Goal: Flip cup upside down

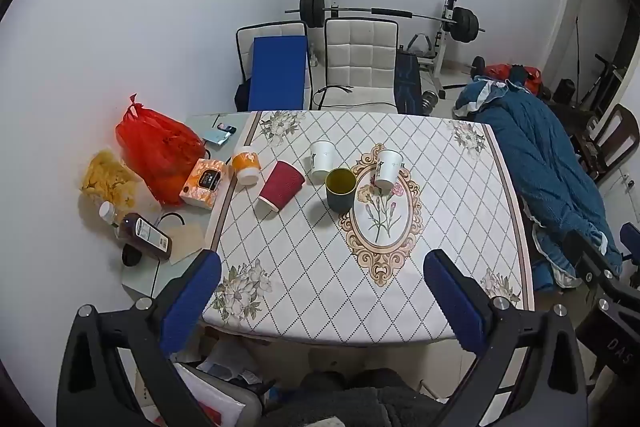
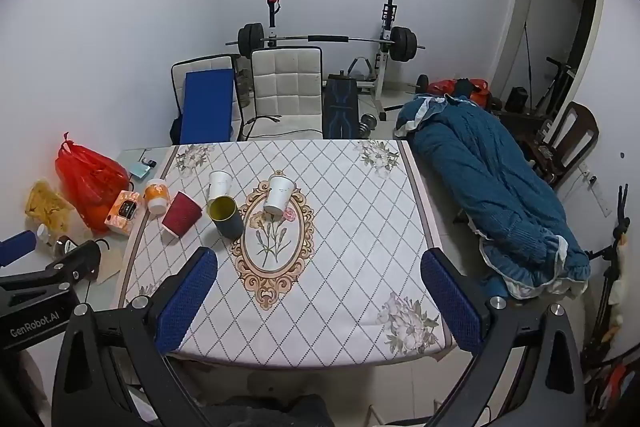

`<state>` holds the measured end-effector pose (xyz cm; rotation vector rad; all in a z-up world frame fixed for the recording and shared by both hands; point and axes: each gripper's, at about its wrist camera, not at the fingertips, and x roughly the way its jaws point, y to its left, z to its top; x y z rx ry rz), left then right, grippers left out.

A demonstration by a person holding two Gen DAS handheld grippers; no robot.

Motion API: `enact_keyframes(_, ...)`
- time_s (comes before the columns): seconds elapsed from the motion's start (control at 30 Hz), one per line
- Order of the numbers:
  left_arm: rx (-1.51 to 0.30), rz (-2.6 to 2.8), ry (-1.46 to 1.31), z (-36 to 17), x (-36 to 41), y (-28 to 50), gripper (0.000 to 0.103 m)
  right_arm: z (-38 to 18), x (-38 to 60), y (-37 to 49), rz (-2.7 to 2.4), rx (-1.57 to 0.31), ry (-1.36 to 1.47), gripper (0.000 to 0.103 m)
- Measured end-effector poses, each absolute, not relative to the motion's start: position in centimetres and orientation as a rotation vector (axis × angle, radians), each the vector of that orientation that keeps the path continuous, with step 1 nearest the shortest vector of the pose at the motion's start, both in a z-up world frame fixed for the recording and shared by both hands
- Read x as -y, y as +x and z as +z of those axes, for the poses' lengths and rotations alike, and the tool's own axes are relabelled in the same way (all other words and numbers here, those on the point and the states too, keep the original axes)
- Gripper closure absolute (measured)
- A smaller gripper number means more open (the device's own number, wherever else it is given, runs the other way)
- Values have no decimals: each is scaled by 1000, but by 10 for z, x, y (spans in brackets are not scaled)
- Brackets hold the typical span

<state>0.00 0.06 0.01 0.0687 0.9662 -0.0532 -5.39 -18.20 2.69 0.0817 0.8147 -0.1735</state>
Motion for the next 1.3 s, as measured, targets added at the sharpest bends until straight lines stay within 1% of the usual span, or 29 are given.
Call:
enact_keyframes(0.3,-957,-40,64,3,-11,-6,0,29,177,-50,-184,-822,73,0)
enact_keyframes(1.3,-952,-15,58,10,0,10,0,27,182,-45,-158,-800,76,0)
